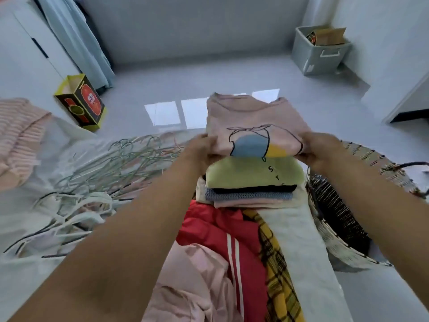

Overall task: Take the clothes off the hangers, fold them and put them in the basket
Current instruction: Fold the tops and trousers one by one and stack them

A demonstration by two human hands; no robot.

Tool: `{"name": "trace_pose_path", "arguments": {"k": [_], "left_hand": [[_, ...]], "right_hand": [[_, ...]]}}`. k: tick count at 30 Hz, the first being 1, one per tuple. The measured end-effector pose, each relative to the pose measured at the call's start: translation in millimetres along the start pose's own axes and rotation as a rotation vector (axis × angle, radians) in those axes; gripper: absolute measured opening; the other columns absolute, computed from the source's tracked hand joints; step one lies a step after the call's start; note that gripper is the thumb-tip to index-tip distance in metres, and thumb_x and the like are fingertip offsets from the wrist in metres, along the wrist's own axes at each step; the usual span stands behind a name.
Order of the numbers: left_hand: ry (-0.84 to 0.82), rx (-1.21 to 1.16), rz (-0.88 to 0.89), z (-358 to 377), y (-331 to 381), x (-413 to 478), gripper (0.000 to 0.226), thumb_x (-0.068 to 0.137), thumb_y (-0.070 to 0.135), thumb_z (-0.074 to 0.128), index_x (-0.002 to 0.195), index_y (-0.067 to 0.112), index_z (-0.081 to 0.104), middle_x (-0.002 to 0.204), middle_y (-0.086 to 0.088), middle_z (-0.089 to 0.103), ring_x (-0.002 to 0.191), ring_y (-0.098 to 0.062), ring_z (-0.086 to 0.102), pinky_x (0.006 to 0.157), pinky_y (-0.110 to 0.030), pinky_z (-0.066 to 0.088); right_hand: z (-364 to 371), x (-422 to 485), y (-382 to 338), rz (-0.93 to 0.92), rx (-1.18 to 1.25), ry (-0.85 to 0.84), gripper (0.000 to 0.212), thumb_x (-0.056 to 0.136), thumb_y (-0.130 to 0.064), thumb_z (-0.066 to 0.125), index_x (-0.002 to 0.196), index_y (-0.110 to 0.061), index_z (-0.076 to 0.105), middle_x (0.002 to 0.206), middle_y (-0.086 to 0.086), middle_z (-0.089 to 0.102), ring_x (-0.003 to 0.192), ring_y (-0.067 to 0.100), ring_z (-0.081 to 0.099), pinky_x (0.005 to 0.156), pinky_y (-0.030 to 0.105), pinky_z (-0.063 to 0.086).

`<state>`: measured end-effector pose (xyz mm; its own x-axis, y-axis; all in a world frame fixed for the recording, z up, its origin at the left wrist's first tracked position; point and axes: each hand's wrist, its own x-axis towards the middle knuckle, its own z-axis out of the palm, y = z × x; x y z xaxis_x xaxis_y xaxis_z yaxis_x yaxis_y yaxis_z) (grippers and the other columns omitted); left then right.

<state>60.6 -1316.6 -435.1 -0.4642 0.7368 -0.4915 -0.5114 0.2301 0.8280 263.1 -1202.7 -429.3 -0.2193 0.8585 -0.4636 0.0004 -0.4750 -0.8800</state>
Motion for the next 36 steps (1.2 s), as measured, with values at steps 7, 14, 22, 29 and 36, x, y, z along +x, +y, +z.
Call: {"name": "trace_pose_path", "arguments": {"k": [7,14,22,29,36], "left_hand": [[0.15,-0.041,-0.069,-26.2,-88.4,18.7,0.019,0.095,-0.009,0.035,0.102,-0.001,0.05,0.081,-0.012,0.056,0.068,-0.02,0.056,0.051,-0.026,0.055],[0.111,0.002,-0.074,-28.0,-90.9,2.6,0.025,0.097,-0.003,0.037,0.121,-0.002,0.046,0.085,-0.01,0.06,0.067,-0.015,0.063,0.057,-0.023,0.056],[0.396,0.91,0.12,-129.3,-157.2,-79.7,0.011,0.083,0.004,0.058,0.094,0.006,0.06,0.098,-0.009,0.061,0.095,-0.024,0.057,0.079,-0.028,0.042],[0.362,1.467,0.561,-189.7,-233.5,-164.9,0.035,0.074,0.031,0.052,0.107,0.021,0.056,0.113,-0.006,0.061,0.105,-0.022,0.049,0.089,-0.036,0.043],[0.63,1.249,0.424,-233.5,-215.4,-166.8,0.047,0.055,-0.009,0.08,0.095,-0.001,0.058,0.092,-0.021,0.056,0.09,-0.022,0.037,0.077,-0.029,0.029]], "right_hand": [[-27.1,27.7,89.9,0.095,-0.052,0.039,0.013,0.093,0.005,0.045,0.104,0.0,0.05,0.093,0.014,0.054,0.073,0.02,0.055,0.044,0.019,0.052],[-28.6,35.2,87.2,0.071,-0.041,0.056,0.016,0.092,0.006,0.046,0.105,-0.004,0.05,0.082,0.008,0.054,0.07,0.019,0.055,0.043,0.021,0.053],[-22.5,-18.8,127.0,0.125,0.144,0.009,0.011,0.096,-0.014,0.05,0.086,-0.012,0.055,0.065,0.001,0.065,0.064,0.013,0.065,0.055,0.021,0.055],[33.6,-130.3,245.5,0.177,-0.471,-0.382,0.005,0.092,-0.013,0.057,0.088,-0.012,0.059,0.087,0.008,0.063,0.078,0.017,0.059,0.067,0.023,0.051],[60.8,-177.9,283.3,-0.019,-0.714,-0.238,0.054,0.084,-0.015,0.068,0.131,-0.009,0.041,0.124,0.0,0.032,0.107,0.014,0.044,0.091,0.024,0.038]]}}
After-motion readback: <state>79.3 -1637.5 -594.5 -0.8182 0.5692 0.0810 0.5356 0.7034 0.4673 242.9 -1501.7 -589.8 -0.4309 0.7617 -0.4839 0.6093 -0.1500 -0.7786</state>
